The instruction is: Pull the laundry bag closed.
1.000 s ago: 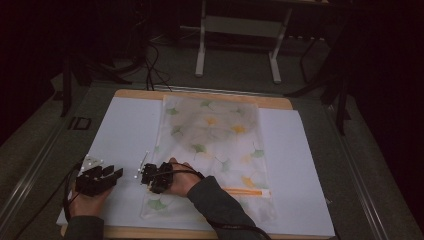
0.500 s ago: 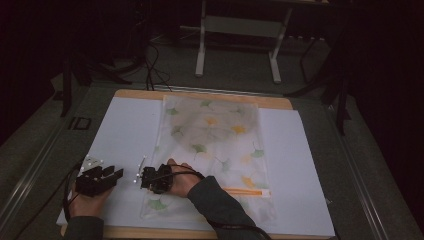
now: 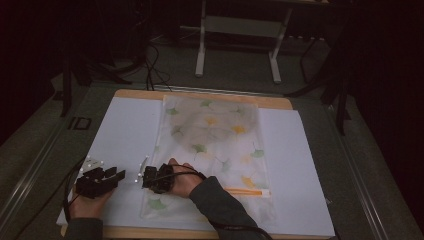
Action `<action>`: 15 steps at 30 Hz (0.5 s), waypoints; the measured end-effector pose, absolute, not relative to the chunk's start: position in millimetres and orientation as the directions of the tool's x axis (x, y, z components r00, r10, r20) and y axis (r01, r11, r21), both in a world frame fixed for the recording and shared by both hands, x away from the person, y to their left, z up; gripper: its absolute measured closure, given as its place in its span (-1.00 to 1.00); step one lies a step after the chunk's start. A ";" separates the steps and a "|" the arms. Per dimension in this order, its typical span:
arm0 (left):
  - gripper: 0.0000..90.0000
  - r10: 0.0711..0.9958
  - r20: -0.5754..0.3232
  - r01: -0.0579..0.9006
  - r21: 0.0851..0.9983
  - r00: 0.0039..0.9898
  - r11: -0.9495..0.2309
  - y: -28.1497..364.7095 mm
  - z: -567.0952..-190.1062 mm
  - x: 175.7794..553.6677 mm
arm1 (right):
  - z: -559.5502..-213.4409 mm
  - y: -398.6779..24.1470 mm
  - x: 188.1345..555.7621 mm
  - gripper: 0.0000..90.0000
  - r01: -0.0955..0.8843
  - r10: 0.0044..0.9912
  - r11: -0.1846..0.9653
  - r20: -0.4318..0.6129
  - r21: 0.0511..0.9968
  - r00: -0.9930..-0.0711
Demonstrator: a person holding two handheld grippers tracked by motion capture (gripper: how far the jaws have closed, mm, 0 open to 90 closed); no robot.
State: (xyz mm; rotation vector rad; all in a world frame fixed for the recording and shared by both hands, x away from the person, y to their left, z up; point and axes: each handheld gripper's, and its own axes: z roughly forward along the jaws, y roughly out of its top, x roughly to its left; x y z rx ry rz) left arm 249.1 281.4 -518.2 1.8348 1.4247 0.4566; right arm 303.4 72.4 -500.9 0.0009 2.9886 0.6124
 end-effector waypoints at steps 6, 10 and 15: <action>0.29 0.921 -0.185 0.669 0.737 0.342 -0.100 277.5 -517.6 247.2 | -496.9 69.8 304.0 0.87 -0.017 0.022 0.913 -0.092 0.407 -0.995; 0.26 0.908 -0.227 0.690 0.718 0.353 -0.089 274.7 -517.5 246.9 | -495.6 68.0 305.0 0.87 -0.015 0.025 0.909 -0.091 0.417 -0.996; 0.25 0.883 -0.274 0.709 0.700 0.381 -0.089 270.4 -515.3 246.1 | -496.1 66.9 305.5 0.87 -0.016 0.026 0.906 -0.093 0.423 -0.995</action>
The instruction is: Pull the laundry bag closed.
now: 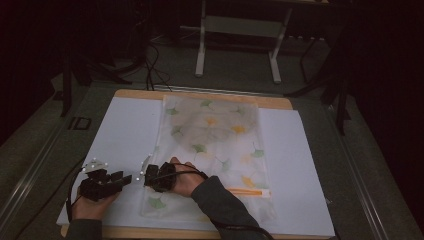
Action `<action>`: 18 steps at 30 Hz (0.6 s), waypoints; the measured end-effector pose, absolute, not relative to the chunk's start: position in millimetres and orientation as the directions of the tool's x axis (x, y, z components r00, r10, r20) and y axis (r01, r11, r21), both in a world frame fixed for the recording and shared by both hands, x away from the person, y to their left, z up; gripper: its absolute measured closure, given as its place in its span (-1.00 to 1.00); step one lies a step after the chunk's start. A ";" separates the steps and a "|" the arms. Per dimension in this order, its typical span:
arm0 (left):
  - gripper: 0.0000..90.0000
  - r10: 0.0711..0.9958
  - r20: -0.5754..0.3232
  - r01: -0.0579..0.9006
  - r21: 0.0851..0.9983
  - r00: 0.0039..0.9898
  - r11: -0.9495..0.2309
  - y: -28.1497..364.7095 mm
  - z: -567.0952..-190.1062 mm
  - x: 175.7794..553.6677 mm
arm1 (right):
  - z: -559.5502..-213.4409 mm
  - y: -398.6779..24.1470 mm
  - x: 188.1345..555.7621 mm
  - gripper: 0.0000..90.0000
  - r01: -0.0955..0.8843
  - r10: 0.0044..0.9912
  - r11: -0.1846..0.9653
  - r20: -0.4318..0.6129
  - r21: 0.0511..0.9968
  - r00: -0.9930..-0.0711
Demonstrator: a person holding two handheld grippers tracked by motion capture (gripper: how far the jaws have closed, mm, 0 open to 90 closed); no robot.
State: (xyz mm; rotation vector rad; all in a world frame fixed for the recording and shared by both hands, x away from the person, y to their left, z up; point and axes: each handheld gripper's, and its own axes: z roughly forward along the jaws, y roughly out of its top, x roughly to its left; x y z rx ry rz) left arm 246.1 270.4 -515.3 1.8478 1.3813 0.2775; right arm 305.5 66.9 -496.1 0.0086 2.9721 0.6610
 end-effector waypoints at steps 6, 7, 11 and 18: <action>0.25 0.858 -0.269 0.713 0.685 0.438 -0.150 264.5 -515.0 244.3 | -496.4 65.0 305.3 0.87 -0.014 0.031 0.901 -0.098 0.433 -0.995; 0.25 0.854 -0.275 0.715 0.683 0.442 -0.151 263.3 -514.4 243.7 | -496.1 64.6 305.1 0.87 -0.014 0.033 0.900 -0.100 0.436 -0.994; 0.26 0.834 -0.303 0.718 0.680 0.460 -0.149 260.0 -511.2 242.1 | -494.4 62.8 304.2 0.87 -0.017 0.035 0.896 -0.109 0.444 -0.993; 0.27 0.789 -0.375 0.740 0.657 0.487 -0.144 253.4 -508.1 241.9 | -493.3 61.5 303.6 0.87 -0.019 0.036 0.892 -0.113 0.452 -0.993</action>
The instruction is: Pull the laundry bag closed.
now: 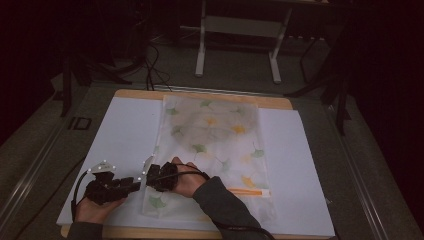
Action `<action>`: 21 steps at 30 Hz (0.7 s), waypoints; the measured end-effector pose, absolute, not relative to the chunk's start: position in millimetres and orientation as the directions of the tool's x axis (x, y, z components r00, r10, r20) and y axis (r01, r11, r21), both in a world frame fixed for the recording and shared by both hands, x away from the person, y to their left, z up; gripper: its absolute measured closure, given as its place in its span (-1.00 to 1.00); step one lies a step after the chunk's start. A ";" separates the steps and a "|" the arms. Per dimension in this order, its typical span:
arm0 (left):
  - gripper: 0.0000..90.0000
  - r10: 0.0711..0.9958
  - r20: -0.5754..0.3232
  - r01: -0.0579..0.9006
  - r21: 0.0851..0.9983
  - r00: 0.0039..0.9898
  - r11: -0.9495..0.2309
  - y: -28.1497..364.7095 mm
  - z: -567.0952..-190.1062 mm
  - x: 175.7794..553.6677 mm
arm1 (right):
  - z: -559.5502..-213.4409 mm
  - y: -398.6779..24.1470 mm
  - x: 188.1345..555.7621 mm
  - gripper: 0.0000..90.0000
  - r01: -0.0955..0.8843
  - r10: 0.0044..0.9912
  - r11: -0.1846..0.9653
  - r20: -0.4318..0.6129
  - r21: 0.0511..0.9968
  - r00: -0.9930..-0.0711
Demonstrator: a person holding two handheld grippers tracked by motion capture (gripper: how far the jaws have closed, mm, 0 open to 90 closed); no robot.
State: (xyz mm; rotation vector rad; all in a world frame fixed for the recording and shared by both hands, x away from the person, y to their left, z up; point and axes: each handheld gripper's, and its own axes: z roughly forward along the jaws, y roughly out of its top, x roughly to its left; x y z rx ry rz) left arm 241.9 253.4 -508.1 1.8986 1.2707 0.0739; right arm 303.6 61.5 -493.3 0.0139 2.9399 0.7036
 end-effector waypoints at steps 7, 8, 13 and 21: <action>0.28 0.752 -0.441 0.773 0.619 0.489 -0.140 246.6 -510.1 244.5 | -492.6 60.7 303.3 0.87 -0.023 0.036 0.887 -0.120 0.460 -0.992; 0.28 0.748 -0.447 0.776 0.615 0.491 -0.142 246.1 -511.0 245.1 | -492.3 60.6 303.3 0.87 -0.023 0.037 0.887 -0.120 0.461 -0.992; 0.28 0.719 -0.490 0.793 0.594 0.492 -0.138 242.3 -515.1 247.4 | -491.3 59.8 303.2 0.87 -0.023 0.039 0.884 -0.123 0.468 -0.992; 0.26 0.698 -0.507 0.800 0.578 0.506 -0.160 234.0 -520.8 251.1 | -489.2 58.6 302.4 0.87 -0.027 0.040 0.878 -0.130 0.477 -0.991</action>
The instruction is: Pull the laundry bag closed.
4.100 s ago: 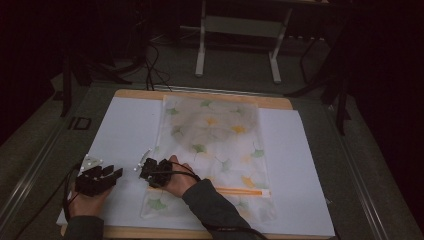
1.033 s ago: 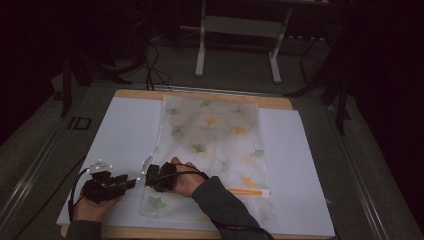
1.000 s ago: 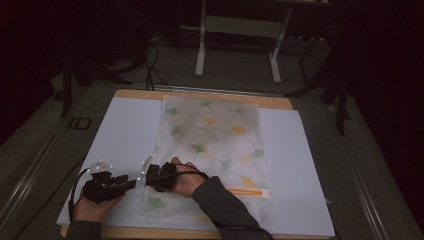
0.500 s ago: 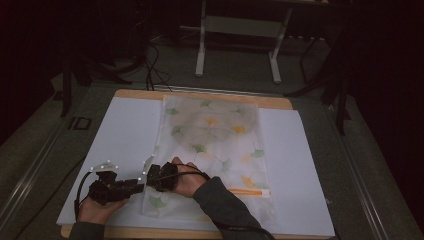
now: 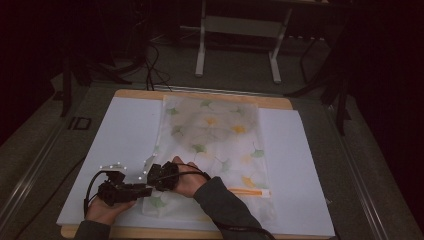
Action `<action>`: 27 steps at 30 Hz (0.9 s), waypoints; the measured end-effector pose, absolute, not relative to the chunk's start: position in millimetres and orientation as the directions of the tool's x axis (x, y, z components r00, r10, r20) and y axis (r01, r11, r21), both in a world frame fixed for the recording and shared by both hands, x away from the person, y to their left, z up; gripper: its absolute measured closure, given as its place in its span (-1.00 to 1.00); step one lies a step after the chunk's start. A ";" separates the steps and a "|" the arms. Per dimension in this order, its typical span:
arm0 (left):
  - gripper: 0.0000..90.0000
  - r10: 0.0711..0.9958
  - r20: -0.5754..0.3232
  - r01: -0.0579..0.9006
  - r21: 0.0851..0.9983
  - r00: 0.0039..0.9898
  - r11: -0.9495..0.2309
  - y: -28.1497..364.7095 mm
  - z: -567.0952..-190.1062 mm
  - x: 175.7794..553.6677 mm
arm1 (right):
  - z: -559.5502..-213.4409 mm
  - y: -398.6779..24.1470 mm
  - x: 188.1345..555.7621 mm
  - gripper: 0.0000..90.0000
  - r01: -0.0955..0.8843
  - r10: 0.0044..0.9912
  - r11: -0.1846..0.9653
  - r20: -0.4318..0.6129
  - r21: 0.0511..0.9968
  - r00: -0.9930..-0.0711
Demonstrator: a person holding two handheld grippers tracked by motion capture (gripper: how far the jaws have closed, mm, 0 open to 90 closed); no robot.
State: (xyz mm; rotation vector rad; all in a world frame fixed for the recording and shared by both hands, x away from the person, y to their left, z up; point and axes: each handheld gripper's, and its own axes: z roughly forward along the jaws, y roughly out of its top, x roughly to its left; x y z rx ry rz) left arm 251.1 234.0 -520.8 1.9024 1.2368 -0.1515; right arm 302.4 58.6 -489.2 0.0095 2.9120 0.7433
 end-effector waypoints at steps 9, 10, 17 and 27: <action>0.23 0.693 -0.547 0.821 0.559 0.470 -0.117 237.8 -525.3 253.7 | -484.4 56.1 301.8 0.87 -0.037 0.038 0.868 -0.141 0.495 -0.989; 0.22 0.687 -0.551 0.820 0.560 0.474 -0.118 237.7 -525.7 254.1 | -483.9 56.0 301.7 0.87 -0.035 0.040 0.868 -0.141 0.496 -0.989; 0.22 0.661 -0.572 0.829 0.542 0.486 -0.140 231.5 -528.9 257.7 | -482.9 56.1 301.5 0.87 -0.041 0.039 0.861 -0.146 0.507 -0.989; 0.32 0.641 -0.591 0.841 0.515 0.489 -0.165 224.6 -534.1 265.7 | -480.7 55.6 300.7 0.87 -0.046 0.036 0.856 -0.148 0.516 -0.988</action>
